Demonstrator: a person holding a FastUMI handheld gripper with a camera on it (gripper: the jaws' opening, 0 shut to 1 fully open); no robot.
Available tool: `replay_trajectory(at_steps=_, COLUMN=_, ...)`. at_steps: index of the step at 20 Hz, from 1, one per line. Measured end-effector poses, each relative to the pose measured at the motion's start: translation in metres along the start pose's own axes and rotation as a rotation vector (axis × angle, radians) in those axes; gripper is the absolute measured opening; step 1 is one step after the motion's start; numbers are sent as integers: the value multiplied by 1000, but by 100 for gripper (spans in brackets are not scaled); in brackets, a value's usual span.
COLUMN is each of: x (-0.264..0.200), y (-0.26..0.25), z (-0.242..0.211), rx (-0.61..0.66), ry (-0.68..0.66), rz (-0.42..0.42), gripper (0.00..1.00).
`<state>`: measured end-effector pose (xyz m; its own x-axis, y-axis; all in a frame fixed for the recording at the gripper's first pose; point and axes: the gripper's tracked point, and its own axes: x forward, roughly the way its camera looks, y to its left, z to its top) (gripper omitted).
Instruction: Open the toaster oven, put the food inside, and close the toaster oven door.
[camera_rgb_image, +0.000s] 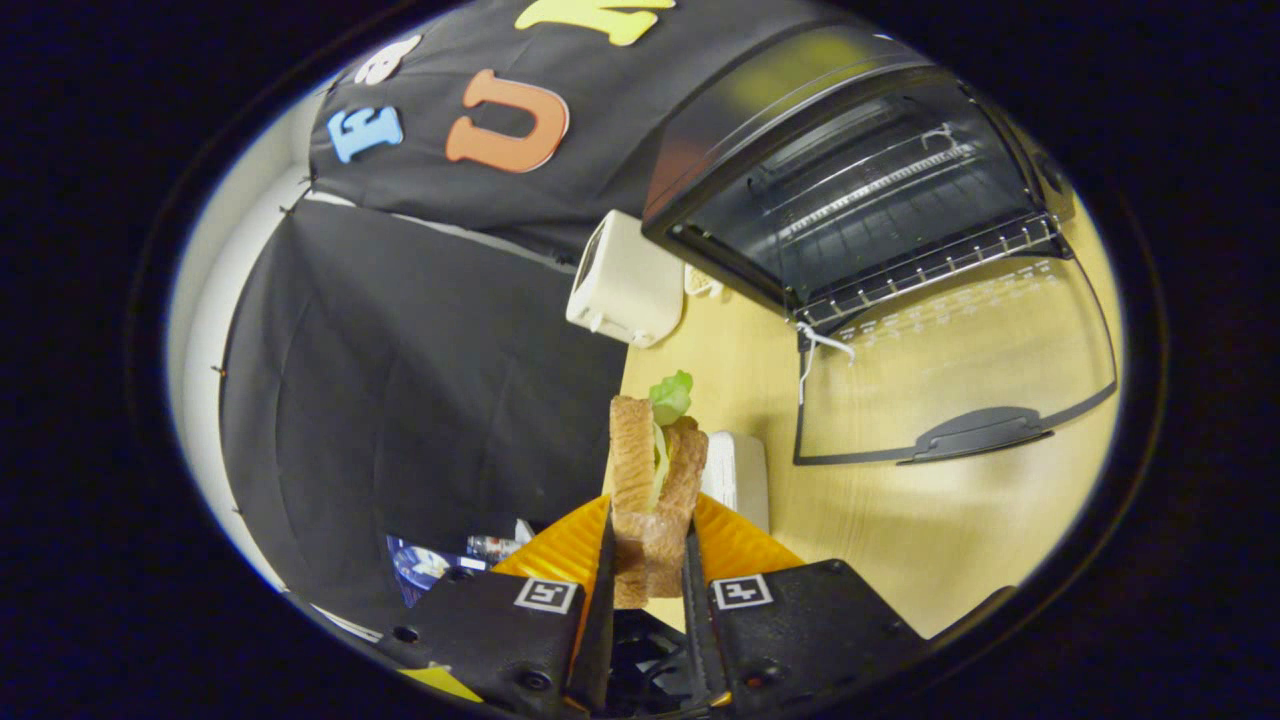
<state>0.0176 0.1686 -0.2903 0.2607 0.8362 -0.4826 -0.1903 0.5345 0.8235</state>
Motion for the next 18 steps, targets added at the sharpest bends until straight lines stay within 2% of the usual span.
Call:
replay_trajectory(at_steps=3, x=-14, y=-17, z=29, rx=64, ry=-101, rz=17, gripper=36)
replay_trajectory(at_steps=9, x=-49, y=-57, z=107, rx=220, ry=-432, rz=32, gripper=36)
replay_trajectory(at_steps=12, x=-61, y=-74, z=139, rx=242, ry=-609, rz=67, gripper=35)
replay_trajectory(at_steps=14, x=-47, y=-80, z=148, rx=256, ry=-658, rz=49, gripper=35)
replay_trajectory(at_steps=18, x=-15, y=-78, z=159, rx=240, ry=-664, rz=13, gripper=36)
